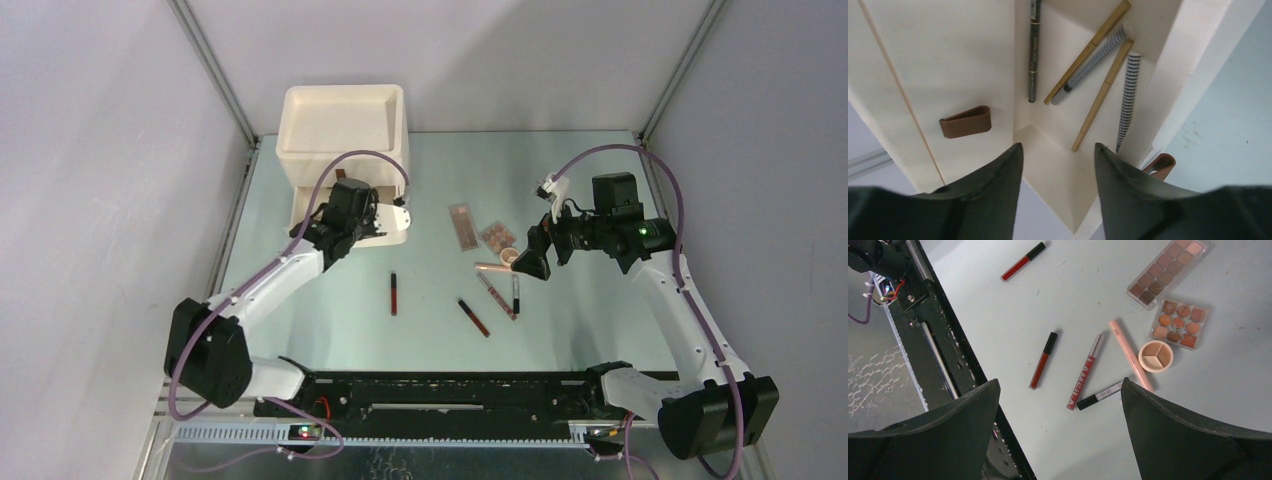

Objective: Organize the makeup
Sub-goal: Place the makeup in the drawer, then close the drawer in the storage box.

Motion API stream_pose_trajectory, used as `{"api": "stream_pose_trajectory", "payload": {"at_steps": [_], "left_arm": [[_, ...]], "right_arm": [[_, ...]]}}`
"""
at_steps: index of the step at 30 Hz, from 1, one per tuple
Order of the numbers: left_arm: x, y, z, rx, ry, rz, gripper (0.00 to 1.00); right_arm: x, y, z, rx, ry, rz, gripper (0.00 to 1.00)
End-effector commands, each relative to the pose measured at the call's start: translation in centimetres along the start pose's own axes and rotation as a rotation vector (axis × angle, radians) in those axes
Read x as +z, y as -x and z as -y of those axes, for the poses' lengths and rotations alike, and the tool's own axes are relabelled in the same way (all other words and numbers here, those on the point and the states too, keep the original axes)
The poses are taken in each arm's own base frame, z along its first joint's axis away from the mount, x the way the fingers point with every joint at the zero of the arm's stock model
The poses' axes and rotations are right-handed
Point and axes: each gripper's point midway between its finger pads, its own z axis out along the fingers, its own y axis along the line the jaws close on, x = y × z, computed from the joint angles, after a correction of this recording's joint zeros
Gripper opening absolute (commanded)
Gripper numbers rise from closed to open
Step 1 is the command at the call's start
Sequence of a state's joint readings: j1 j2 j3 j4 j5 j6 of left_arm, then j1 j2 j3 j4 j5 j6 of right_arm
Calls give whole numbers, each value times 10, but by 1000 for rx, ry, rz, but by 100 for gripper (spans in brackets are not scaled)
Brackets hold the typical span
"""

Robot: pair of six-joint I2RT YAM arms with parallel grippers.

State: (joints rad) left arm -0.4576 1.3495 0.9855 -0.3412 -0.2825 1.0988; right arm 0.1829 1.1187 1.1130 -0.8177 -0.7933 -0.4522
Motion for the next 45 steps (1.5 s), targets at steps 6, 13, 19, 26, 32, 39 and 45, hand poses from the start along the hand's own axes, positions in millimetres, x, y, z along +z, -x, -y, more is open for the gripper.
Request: {"api": "stream_pose_trajectory", "payload": {"at_steps": [6, 13, 19, 26, 32, 39, 45], "left_arm": [[-69, 16, -40, -131, 144, 188, 82], [-105, 16, -9, -235, 118, 328, 95], [-116, 22, 27, -529, 44, 435, 95], [-119, 22, 46, -777, 93, 551, 100], [-105, 18, 53, -870, 90, 536, 100], [-90, 9, 55, -974, 94, 482, 100], [-77, 0, 58, -1058, 74, 428, 100]], "right_arm": [[2, 1, 9, -27, -26, 3, 100], [2, 0, 11, -25, -32, -1, 100], [2, -1, 12, -26, -36, -4, 100], [5, -4, 15, -17, -40, -17, 100], [5, -5, 17, -19, -48, -22, 100], [6, -7, 19, -16, -53, -29, 100], [9, -10, 23, -7, -59, -44, 100]]}}
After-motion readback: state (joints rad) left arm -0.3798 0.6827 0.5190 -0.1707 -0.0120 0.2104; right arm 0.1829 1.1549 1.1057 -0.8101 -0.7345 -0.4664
